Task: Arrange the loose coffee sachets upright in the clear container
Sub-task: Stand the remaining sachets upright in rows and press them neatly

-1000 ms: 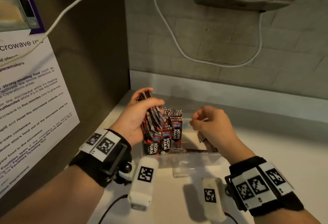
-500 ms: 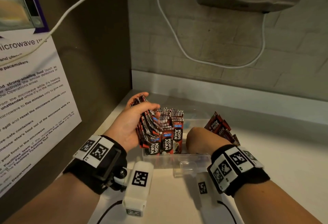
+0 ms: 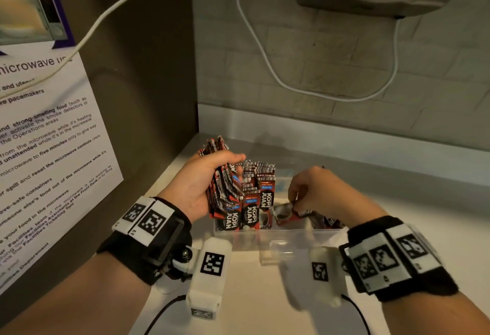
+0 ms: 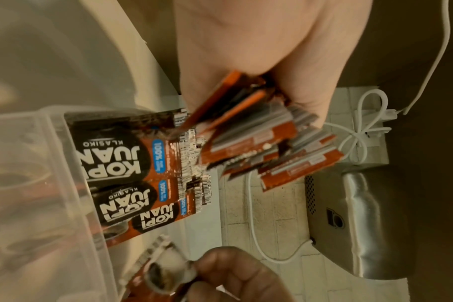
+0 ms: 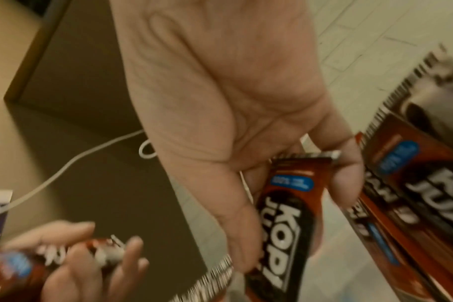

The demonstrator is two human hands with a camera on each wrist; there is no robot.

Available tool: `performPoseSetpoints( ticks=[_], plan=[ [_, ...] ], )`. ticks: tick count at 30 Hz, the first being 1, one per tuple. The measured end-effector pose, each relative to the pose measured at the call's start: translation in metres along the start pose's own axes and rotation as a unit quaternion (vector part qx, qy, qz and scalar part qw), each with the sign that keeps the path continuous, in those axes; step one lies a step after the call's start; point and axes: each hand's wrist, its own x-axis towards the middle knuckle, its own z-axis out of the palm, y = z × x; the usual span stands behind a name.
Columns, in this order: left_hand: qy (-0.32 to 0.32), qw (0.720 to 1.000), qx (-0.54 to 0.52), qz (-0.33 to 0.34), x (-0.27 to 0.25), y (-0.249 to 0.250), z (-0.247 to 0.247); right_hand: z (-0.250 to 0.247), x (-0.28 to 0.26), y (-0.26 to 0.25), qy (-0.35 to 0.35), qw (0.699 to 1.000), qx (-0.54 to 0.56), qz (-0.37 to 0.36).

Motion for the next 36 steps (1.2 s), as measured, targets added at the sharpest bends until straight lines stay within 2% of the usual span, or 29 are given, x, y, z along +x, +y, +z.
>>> performPoseSetpoints(
  ticks=[4, 8, 10, 12, 15, 17, 18, 19, 21, 24, 27, 29, 31, 33, 36],
  plan=[
    [-0.080, 0.992, 0.061, -0.081, -0.005, -0.002, 0.008, -0.019, -0.015, 0.000, 0.033, 0.980, 0.197, -0.024],
    [-0.156, 0.972, 0.115, -0.130, -0.011, -0.006, 0.018, -0.027, -0.019, -0.006, 0.024, 0.965, 0.250, -0.071],
    [-0.170, 0.966, 0.144, -0.129, -0.013, -0.007, 0.021, -0.029, -0.017, -0.008, 0.060, 0.954, 0.283, -0.083],
    [-0.172, 0.965, 0.151, -0.125, -0.013, -0.006, 0.021, -0.028, -0.012, -0.008, 0.140, 0.916, 0.372, -0.054],
    [-0.169, 0.968, 0.144, -0.117, -0.014, -0.005, 0.023, -0.020, -0.006, -0.010, 0.218, 0.826, 0.520, -0.004],
    [-0.160, 0.973, 0.128, -0.103, -0.014, -0.007, 0.025, -0.011, -0.004, -0.013, 0.217, 0.764, 0.607, 0.015],
    [-0.153, 0.976, 0.119, -0.097, -0.015, -0.007, 0.026, -0.006, -0.004, -0.015, 0.200, 0.741, 0.641, 0.024],
    [-0.145, 0.979, 0.112, -0.093, -0.014, -0.008, 0.026, -0.002, -0.004, -0.016, 0.182, 0.731, 0.657, 0.033],
    [-0.130, 0.982, 0.106, -0.092, -0.014, -0.009, 0.025, 0.003, -0.003, -0.015, 0.176, 0.739, 0.649, 0.046],
    [-0.095, 0.990, 0.062, -0.084, -0.011, -0.006, 0.018, 0.003, 0.000, -0.010, 0.226, 0.765, 0.601, 0.056],
    [-0.041, 0.998, -0.014, -0.035, -0.004, 0.005, 0.009, 0.011, 0.003, 0.000, 0.214, 0.835, 0.499, 0.084],
    [-0.013, 0.999, -0.041, -0.002, -0.001, 0.012, 0.004, 0.021, 0.006, 0.003, 0.160, 0.894, 0.406, 0.105],
    [0.008, 0.999, -0.042, 0.020, 0.001, 0.017, 0.000, 0.033, 0.010, 0.001, 0.100, 0.929, 0.338, 0.117],
    [0.019, 0.998, -0.044, 0.032, 0.001, 0.020, -0.002, 0.042, 0.016, -0.002, 0.076, 0.941, 0.308, 0.119],
    [0.027, 0.998, -0.046, 0.038, 0.002, 0.019, -0.005, 0.049, 0.023, -0.008, 0.097, 0.952, 0.272, 0.103]
  ],
)
